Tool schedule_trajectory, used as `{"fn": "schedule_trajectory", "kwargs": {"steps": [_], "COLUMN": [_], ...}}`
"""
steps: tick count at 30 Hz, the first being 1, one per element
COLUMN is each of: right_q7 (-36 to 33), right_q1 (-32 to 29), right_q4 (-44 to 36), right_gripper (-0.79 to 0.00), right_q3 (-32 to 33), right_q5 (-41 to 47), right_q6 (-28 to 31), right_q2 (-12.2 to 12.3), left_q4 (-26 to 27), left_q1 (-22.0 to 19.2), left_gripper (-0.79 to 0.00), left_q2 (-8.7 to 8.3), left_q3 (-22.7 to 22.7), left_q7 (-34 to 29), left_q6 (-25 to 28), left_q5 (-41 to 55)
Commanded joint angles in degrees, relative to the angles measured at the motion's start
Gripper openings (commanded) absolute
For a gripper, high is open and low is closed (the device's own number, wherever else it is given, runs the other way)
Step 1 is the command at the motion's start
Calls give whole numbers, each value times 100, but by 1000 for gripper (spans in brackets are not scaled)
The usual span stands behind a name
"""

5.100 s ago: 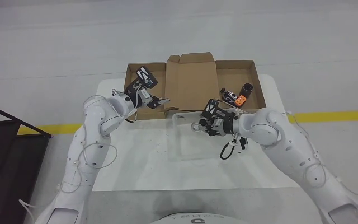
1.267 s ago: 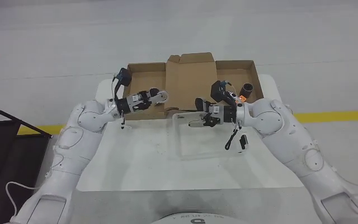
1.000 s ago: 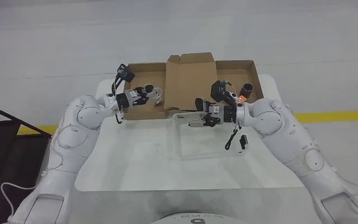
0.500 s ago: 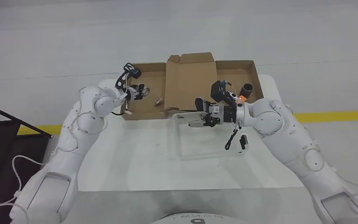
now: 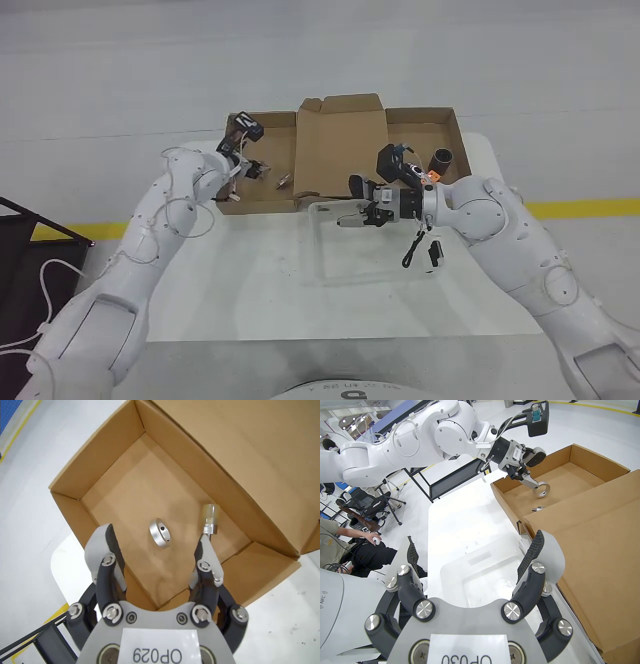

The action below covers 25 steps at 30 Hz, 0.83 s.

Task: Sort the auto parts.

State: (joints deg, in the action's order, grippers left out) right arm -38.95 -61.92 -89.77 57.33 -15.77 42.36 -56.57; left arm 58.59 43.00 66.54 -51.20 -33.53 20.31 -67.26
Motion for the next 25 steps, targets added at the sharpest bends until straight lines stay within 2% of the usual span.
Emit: {"fn": "schedule_trajectory", "kwargs": {"steps": [1,8,13,25], "right_q7": [0,0,0,0], "right_q1": [0,0,0,0], "right_q4": [0,0,0,0], "right_gripper": [0,0,0,0], "right_q3": [0,0,0,0], "right_q5": [0,0,0,0], "right_q6": [0,0,0,0], "right_q2": [0,0,0,0], "left_q4": [238,1289,2195,2253], "left_q1": [115,926,1663,1705], "left_gripper": [0,0,0,0], "left_q2": [-31,-263,-390,-394], "left_q3": [-157,-1205,-1782,-1804], "left_q7": [233,1119,1523,1541], "left_q6": [-3,227,42,43], "left_q5": [136,1112,1290,1303]}}
